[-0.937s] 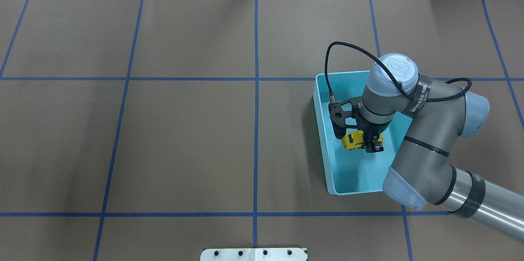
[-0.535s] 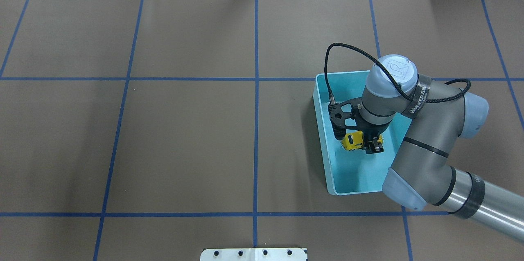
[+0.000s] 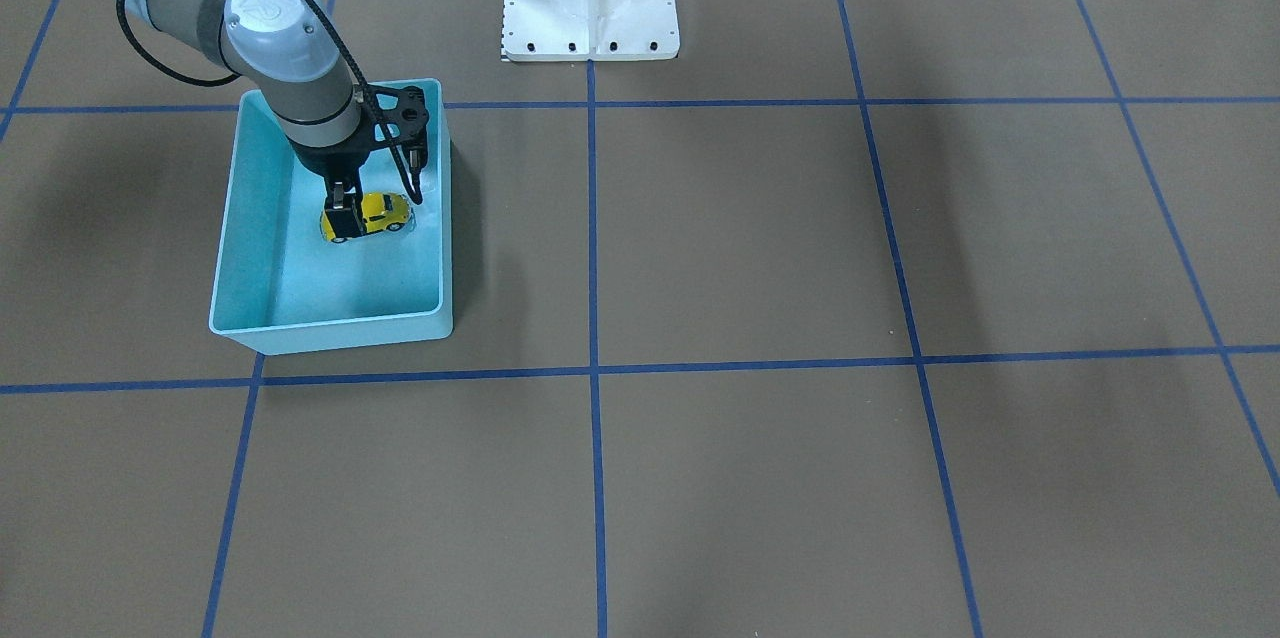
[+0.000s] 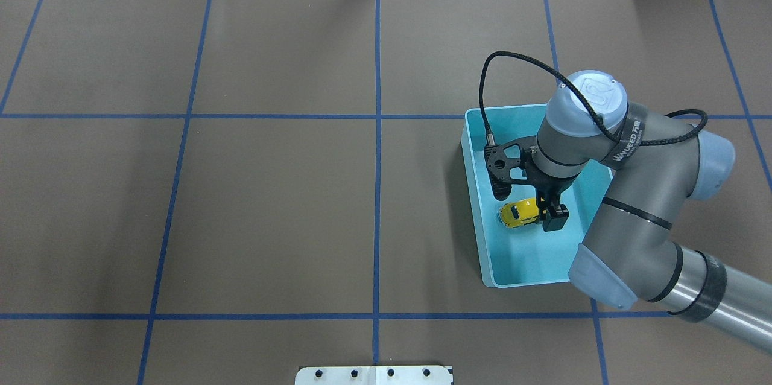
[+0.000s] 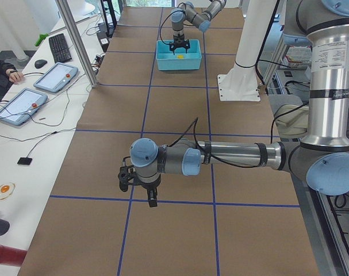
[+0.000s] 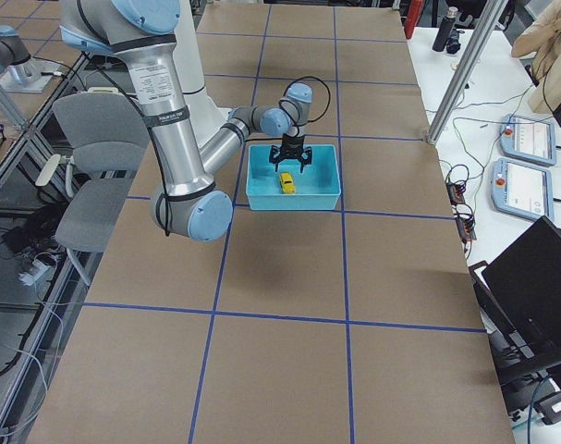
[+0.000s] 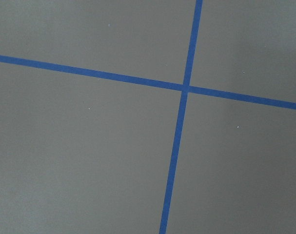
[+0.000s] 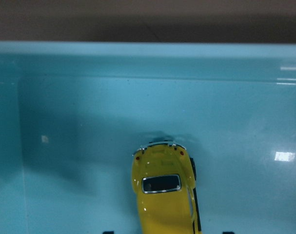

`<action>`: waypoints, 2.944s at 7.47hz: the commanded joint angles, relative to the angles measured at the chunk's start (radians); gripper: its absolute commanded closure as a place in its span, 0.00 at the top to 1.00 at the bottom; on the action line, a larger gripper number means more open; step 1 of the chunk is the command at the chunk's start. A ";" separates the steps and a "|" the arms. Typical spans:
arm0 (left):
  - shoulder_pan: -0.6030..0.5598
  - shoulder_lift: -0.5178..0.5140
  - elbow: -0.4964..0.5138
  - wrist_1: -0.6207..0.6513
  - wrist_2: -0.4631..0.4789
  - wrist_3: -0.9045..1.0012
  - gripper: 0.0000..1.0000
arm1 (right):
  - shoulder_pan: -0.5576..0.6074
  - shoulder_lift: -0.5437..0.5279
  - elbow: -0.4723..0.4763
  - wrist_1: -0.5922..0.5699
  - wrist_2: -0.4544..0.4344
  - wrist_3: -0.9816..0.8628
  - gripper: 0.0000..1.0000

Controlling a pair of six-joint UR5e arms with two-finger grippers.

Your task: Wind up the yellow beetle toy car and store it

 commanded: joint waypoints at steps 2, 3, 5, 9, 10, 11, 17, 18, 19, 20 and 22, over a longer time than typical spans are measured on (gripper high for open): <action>0.001 -0.001 0.001 0.012 0.000 0.000 1.00 | 0.193 0.013 0.121 -0.193 0.102 -0.002 1.00; 0.001 -0.001 0.001 0.012 0.000 0.000 1.00 | 0.291 0.002 0.118 -0.217 0.157 -0.003 1.00; 0.001 -0.001 0.001 0.012 0.000 0.000 1.00 | 0.471 -0.001 0.088 -0.313 0.211 -0.003 1.00; 0.003 -0.003 -0.002 0.012 0.000 0.000 1.00 | 0.766 -0.097 -0.127 -0.331 0.271 0.040 1.00; 0.003 -0.003 0.000 0.012 0.000 0.000 1.00 | 0.826 -0.133 -0.158 -0.329 0.273 0.150 1.00; 0.003 -0.003 0.001 0.012 0.000 0.000 1.00 | 0.870 -0.177 -0.161 -0.324 0.273 0.210 1.00; 0.003 -0.003 0.001 0.012 0.000 0.000 1.00 | 1.032 -0.278 -0.299 -0.043 0.219 0.696 1.00; 0.003 -0.003 0.001 0.012 0.000 0.000 1.00 | 1.030 -0.330 -0.310 0.058 0.204 0.708 1.00; 0.003 -0.003 0.001 0.012 0.000 0.000 1.00 | 1.030 -0.352 -0.345 0.143 0.229 0.709 1.00; 0.003 -0.003 0.001 0.012 0.000 0.000 1.00 | 1.030 -0.354 -0.357 0.162 0.256 0.706 1.00; 0.003 -0.003 0.004 0.011 0.000 0.000 1.00 | 1.030 -0.362 -0.361 0.188 0.262 0.699 1.00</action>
